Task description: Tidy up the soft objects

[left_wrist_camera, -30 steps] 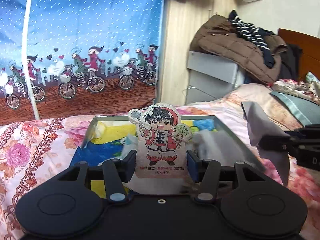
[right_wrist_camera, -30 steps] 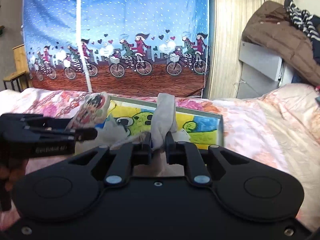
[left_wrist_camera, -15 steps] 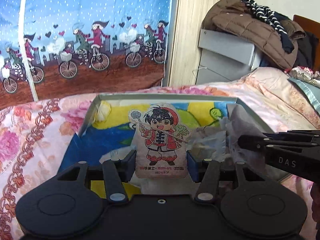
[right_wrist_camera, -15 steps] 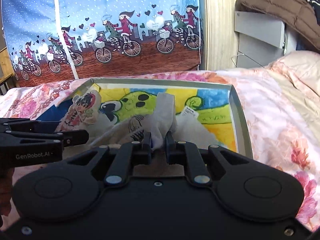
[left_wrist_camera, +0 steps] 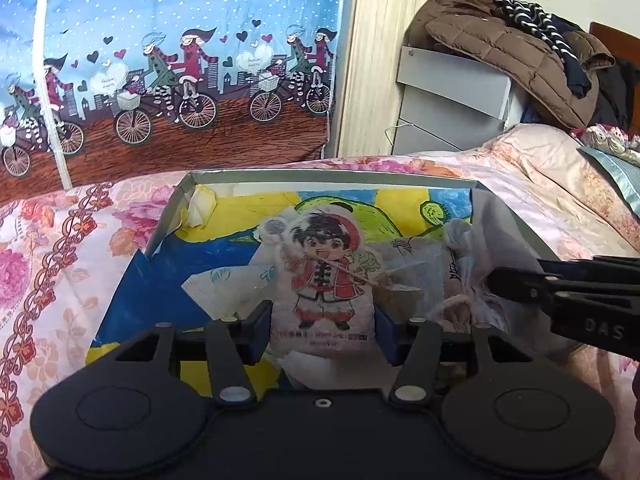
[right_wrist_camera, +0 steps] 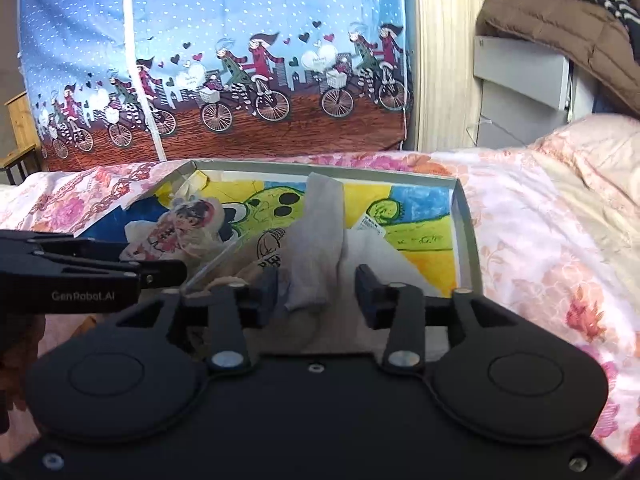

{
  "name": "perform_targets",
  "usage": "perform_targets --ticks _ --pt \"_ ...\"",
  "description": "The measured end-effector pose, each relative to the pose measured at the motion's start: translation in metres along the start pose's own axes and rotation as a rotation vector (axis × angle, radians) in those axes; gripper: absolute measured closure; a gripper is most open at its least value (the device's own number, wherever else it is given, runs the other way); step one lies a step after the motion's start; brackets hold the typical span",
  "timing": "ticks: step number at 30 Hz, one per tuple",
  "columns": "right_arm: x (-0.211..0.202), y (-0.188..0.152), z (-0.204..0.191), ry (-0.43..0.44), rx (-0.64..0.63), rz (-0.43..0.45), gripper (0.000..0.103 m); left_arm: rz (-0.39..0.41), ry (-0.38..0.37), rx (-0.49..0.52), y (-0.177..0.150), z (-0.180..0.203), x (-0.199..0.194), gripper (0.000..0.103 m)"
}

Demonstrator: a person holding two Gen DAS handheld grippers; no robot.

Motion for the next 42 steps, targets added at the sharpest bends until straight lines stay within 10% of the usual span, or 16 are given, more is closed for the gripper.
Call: perform_targets --ticks 19,42 --pt "-0.08 0.026 0.005 -0.065 -0.007 0.088 0.001 0.179 0.155 -0.019 0.003 -0.003 -0.081 0.016" --pt "-0.213 -0.007 -0.012 -0.088 -0.015 0.115 0.0 0.182 0.186 -0.047 -0.028 -0.01 -0.207 0.001"
Point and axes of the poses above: each gripper's, at about its wrist camera, not at the fingertips, and x roughly the way its jaws point, z to its right, y to its top, the point moved 5 cm from there along x, roughly the way its jaws point, and after that the axes turned 5 degrees about z, right-handed, at the moved point
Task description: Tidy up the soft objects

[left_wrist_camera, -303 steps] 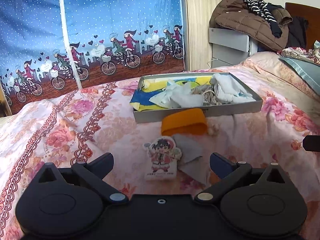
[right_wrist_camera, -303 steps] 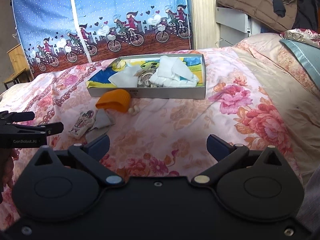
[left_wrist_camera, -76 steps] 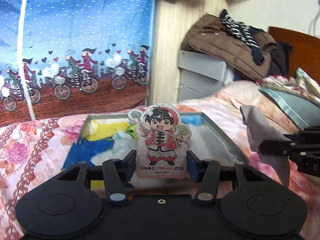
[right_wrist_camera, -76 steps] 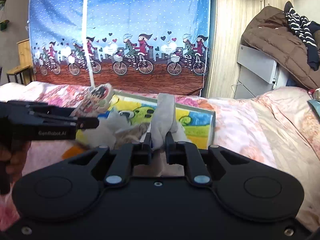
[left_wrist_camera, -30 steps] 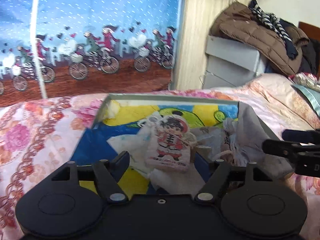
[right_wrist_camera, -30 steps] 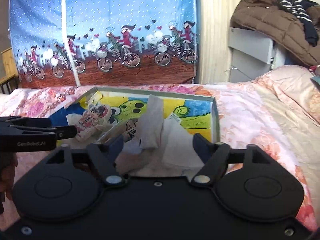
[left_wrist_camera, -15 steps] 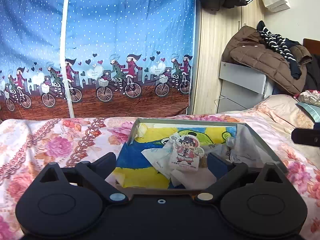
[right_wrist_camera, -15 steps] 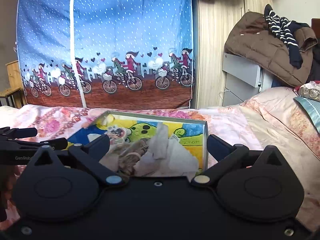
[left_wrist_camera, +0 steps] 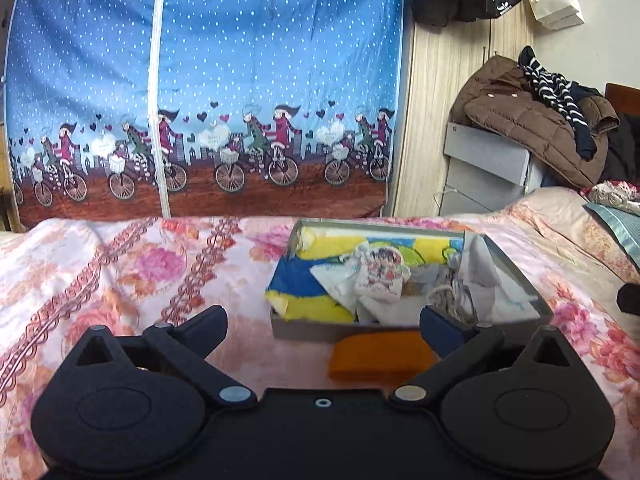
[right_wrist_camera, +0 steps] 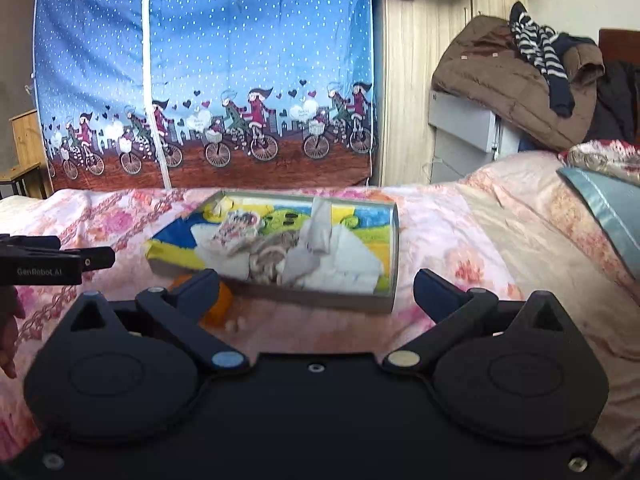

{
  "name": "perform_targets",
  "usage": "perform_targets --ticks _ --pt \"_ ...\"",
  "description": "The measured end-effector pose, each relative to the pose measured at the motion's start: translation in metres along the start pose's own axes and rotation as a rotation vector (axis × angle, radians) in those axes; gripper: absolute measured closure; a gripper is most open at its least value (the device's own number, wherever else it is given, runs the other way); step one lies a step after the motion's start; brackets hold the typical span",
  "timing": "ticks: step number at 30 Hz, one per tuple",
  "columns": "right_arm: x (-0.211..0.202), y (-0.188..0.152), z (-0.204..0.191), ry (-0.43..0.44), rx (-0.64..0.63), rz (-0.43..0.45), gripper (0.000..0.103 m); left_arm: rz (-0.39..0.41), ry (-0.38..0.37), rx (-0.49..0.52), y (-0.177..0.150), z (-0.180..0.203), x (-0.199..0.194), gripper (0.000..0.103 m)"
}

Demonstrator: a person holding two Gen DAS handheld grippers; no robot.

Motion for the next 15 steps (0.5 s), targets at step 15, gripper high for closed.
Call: perform_targets --ticks 15 --pt "-0.02 -0.056 -0.022 0.018 0.008 -0.152 0.0 -0.126 -0.029 0.065 -0.039 0.0 -0.03 0.001"
Point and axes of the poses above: each gripper's, at about its wrist camera, not at the fingertips, and x roughly the way its jaws point, z to its right, y to its top, the point moved 5 cm from there along x, roughly the way its jaws point, and after that the axes turned 5 degrees about z, right-handed, at the moved point
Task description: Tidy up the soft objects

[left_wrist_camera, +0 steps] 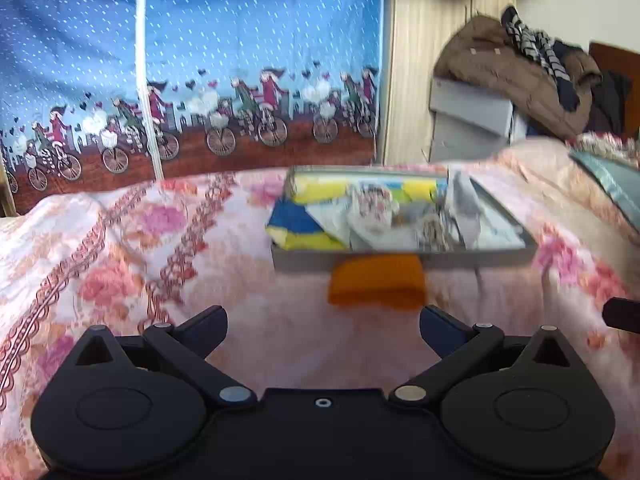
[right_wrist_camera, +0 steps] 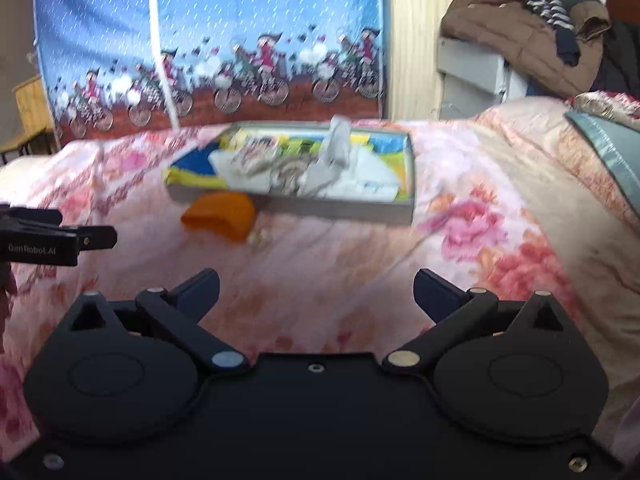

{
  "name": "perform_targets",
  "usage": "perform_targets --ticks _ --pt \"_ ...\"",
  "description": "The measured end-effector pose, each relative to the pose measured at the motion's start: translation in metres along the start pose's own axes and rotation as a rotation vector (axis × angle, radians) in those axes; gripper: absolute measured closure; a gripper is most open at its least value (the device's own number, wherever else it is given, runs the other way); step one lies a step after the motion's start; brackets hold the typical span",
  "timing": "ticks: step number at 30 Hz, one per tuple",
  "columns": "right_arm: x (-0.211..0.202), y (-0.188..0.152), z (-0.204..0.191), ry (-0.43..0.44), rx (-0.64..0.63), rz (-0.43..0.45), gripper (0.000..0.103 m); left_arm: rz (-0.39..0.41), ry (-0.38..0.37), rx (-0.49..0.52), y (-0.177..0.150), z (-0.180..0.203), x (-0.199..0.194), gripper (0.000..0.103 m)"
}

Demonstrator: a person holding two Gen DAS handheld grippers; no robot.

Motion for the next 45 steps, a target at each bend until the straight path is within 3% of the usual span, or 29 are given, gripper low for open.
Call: perform_targets --ticks 13,45 --pt "-0.002 -0.015 -0.026 0.062 -0.034 -0.082 0.0 -0.084 -0.016 0.041 -0.025 -0.006 -0.01 0.001" --pt "0.005 -0.012 -0.029 0.072 -0.041 -0.086 0.0 -0.107 -0.021 0.033 -0.031 -0.011 -0.008 0.001"
Point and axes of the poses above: each gripper's, at about its wrist camera, not at the fingertips, and x roughly the way its jaws point, z to its right, y to its top, the point moved 5 cm from there along x, roughly the way its jaws point, and after that the axes turned 5 degrees about z, right-handed, at the moved point
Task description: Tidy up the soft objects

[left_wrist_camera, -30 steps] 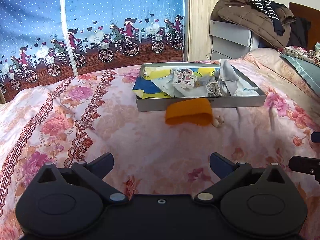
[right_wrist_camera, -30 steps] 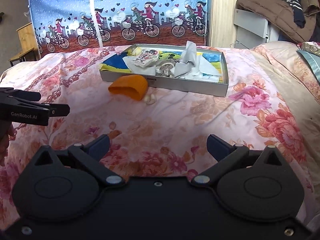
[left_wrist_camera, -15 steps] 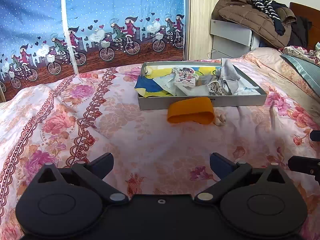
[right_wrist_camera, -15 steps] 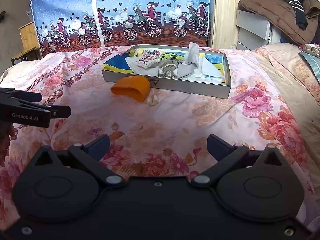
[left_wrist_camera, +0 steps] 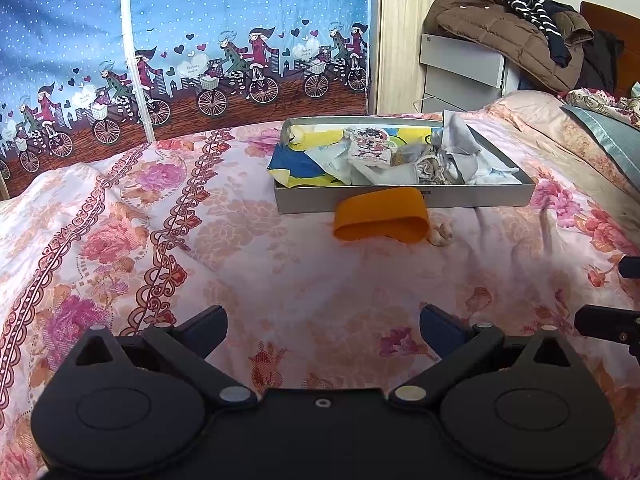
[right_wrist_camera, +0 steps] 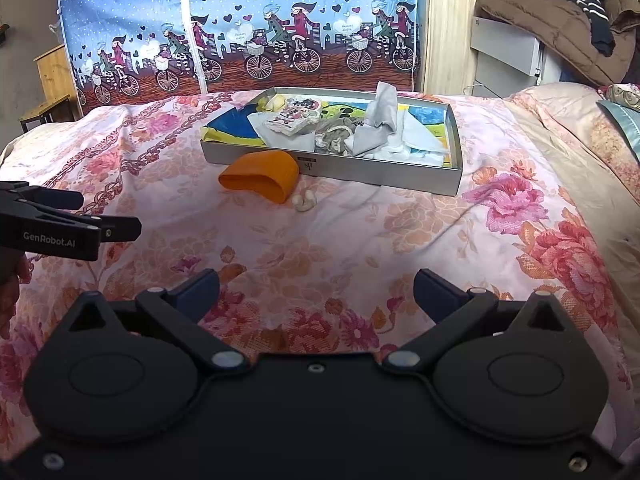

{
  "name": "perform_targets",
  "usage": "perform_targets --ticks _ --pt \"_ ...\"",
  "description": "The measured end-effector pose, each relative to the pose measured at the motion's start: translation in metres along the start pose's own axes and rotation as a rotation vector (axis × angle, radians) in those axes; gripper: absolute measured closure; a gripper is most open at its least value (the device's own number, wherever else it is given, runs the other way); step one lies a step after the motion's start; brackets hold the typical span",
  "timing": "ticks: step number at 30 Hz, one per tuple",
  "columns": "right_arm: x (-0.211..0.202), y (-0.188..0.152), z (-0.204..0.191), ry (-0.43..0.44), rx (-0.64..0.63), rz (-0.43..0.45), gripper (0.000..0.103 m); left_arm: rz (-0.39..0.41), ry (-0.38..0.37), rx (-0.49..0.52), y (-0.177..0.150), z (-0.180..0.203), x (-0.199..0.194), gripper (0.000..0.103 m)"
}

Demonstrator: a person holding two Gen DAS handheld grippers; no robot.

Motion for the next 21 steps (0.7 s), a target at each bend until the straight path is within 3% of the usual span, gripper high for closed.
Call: perform_targets --ticks 21 --pt "0.022 -0.002 0.008 -0.003 0.01 0.001 0.0 0.0 0.002 -0.031 0.006 0.003 0.025 0.001"
Point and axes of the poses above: each gripper's, at about its wrist camera, not at the fingertips, and x roughly the way its jaws point, z to its right, y to its top, the point moved 5 cm from there along x, roughly the way its jaws point, and after that the axes turned 5 degrees about z, right-handed, at the moved point
